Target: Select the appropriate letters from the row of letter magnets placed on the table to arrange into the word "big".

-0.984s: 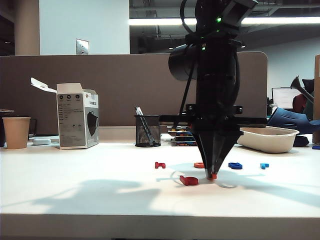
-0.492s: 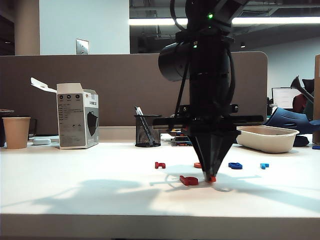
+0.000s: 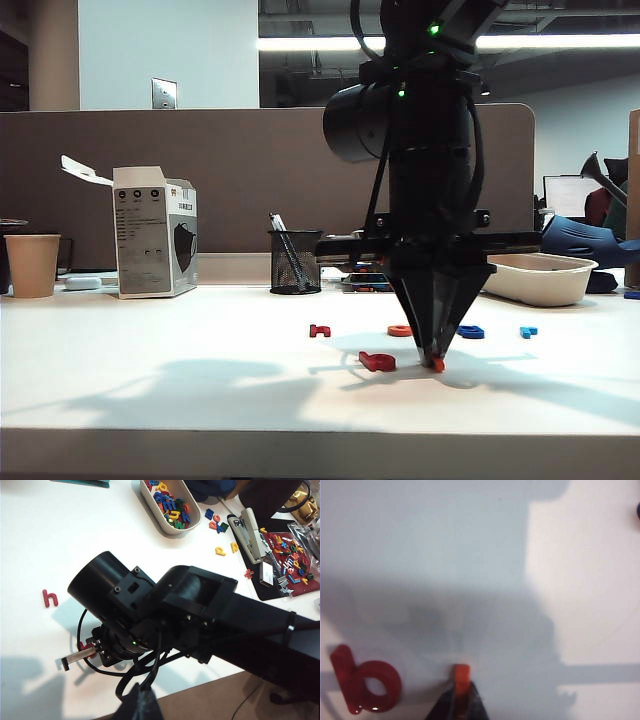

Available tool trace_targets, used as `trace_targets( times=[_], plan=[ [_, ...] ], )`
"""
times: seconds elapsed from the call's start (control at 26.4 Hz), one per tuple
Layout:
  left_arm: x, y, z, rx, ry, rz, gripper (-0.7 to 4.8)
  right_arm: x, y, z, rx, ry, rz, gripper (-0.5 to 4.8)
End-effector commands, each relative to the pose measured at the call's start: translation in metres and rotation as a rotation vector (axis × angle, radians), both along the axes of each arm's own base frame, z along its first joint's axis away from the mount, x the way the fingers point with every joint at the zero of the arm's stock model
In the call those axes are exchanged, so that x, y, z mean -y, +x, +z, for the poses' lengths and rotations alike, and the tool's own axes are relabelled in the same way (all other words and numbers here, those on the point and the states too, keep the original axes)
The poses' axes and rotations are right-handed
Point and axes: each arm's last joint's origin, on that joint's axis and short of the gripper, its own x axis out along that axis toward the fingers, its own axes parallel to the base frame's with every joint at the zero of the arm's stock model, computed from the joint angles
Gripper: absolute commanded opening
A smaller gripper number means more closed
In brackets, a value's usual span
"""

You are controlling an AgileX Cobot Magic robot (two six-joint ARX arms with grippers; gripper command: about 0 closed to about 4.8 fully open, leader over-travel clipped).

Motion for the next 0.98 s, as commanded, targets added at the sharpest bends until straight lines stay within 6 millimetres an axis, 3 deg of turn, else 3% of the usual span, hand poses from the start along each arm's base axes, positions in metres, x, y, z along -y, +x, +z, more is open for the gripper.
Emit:
trace_targets(
  times=[0.04,0.53,0.98],
  plan=[
    [0.0,-0.001,0.002,0.009,-0.011,0.0,-0.05,0.0,-0.002,-0.013,-0.041,-0.013,-0.005,0.57],
    [-0.001,-0.001,0.002,0.009,-0.012,0.0,-0.05,0.001,-0.003,-0.008,-0.035,-0.004,-0.003,0.96],
    [0.0,-0.001,0.002,0.009,-0.011,0.0,-0.05,0.007,-0.008,0.022,0.043,0.022,-0.005,1.22]
  ],
)
